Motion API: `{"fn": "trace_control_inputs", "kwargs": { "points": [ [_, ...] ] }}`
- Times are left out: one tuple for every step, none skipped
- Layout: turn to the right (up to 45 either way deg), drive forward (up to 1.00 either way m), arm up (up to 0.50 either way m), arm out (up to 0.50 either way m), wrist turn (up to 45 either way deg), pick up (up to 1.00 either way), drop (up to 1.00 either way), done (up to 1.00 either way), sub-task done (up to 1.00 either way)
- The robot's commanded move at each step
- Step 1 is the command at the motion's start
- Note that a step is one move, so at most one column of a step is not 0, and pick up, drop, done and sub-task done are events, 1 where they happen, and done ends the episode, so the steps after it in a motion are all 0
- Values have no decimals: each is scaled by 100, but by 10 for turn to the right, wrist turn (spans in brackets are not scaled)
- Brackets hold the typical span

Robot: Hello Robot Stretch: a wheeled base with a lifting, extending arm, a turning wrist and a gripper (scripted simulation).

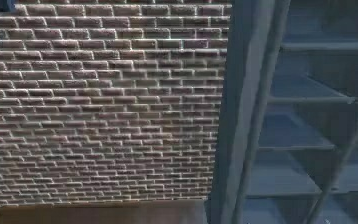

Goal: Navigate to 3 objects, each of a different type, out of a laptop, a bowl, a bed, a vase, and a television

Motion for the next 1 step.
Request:
{"fn": "trace_control_inputs", "kwargs": {
  "points": [
    [-450,0,0,0,0,0,0,0,0]
  ]
}}
